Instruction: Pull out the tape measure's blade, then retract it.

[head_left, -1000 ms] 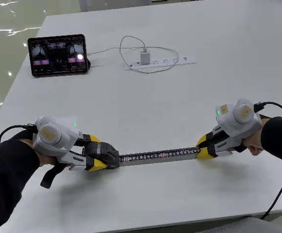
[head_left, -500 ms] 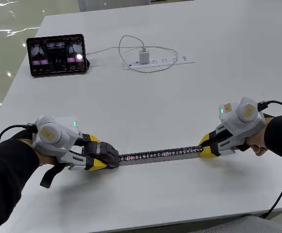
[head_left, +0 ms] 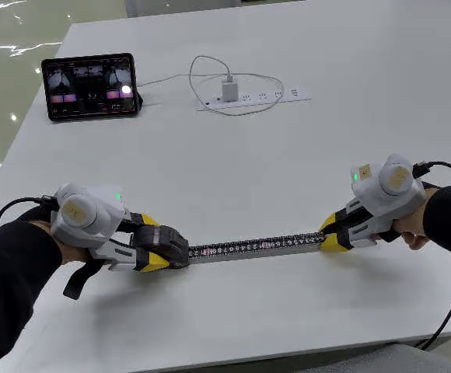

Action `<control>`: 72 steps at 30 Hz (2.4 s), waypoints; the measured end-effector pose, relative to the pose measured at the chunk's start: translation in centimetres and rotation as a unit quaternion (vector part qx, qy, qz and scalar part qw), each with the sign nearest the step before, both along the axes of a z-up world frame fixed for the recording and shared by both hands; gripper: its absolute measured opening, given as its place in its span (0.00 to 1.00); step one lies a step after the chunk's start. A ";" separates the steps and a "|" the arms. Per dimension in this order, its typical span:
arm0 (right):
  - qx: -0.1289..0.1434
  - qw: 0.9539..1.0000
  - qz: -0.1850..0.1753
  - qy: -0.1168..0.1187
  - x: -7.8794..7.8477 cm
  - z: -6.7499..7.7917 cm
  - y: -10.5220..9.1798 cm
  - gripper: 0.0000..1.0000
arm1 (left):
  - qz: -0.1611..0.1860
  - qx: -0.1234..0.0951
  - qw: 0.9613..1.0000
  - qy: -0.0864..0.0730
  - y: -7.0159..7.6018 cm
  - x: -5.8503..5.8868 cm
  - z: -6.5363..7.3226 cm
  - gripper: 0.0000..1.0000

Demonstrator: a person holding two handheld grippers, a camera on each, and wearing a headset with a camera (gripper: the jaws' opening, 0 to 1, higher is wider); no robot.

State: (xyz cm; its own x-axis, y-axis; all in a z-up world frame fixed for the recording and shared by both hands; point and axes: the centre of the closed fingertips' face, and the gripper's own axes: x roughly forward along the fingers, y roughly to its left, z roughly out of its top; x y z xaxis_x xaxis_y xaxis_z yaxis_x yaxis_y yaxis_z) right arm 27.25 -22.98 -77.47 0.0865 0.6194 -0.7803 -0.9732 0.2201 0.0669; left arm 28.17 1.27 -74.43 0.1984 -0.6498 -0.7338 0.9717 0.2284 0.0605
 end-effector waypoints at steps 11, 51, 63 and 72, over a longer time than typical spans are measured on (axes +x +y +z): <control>-0.007 1.000 0.011 0.007 -0.2 0.0 -0.1 0.11 | 0.005 0.005 1.000 0.003 0.1 -0.1 0.0 0.33; -0.072 0.995 0.056 -0.029 0.0 1.5 -0.4 0.29 | -0.051 0.104 0.993 -0.001 1.4 0.1 0.9 0.54; -0.051 0.999 0.003 -0.013 -0.4 1.7 -0.1 0.49 | -0.016 0.077 0.996 0.041 1.1 -1.0 1.0 0.81; -0.032 0.998 -0.048 -0.007 -0.5 1.5 -0.3 0.63 | 0.023 0.065 0.997 0.036 1.2 -0.3 0.8 0.99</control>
State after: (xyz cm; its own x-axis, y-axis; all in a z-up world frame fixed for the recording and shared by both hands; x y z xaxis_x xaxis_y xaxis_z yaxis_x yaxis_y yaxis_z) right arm 26.76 -23.23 -75.99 0.1544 0.5569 -0.8161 -0.9483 0.3154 0.0358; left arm 27.91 2.45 -73.59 0.1693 -0.5404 -0.8242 0.9634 0.2672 0.0227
